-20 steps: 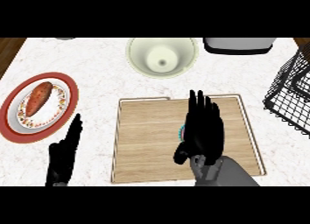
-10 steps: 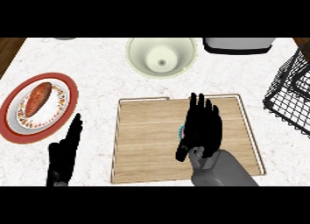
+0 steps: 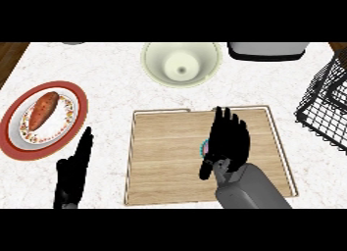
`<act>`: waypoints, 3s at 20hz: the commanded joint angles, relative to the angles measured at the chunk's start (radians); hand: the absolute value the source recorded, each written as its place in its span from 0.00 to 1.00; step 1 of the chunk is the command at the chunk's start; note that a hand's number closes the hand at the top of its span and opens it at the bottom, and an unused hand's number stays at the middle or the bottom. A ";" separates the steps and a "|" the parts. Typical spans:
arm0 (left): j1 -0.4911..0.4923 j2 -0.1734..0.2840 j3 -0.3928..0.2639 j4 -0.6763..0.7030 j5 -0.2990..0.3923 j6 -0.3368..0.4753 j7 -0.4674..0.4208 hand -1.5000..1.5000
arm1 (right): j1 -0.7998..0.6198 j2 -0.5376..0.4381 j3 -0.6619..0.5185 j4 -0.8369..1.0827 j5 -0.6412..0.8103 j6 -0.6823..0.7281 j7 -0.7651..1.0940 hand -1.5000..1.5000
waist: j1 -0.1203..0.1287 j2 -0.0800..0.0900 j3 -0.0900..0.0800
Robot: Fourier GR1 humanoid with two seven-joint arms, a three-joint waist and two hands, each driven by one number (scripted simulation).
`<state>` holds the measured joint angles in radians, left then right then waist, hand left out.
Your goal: Pick the cupcake from the tray and place it in the tiered basket
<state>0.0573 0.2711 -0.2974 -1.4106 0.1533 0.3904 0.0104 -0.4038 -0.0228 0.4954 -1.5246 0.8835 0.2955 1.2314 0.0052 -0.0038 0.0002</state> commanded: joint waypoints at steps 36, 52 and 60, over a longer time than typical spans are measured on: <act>0.129 -0.018 0.102 0.013 -0.001 -0.020 -0.067 0.50 | 0.487 -0.679 -0.535 -0.100 -0.280 -0.177 -0.763 1.00 | -0.122 -0.015 0.002; 0.082 -0.005 0.092 -0.025 -0.025 -0.037 -0.023 0.50 | 0.741 -0.879 -1.453 -0.267 -0.855 0.020 -1.064 1.00 | -0.062 -0.007 -0.001; -0.007 -0.073 0.058 0.022 -0.077 -0.040 0.019 0.50 | 0.643 -0.949 -1.581 -0.213 -0.902 0.154 -0.924 1.00 | -0.012 0.003 -0.001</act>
<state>0.0883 0.2260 -0.2229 -1.4064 0.1041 0.3416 -0.0195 0.2725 -0.9411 -1.0308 -1.7724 -0.0160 0.3986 0.2840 -0.0229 -0.0073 0.0010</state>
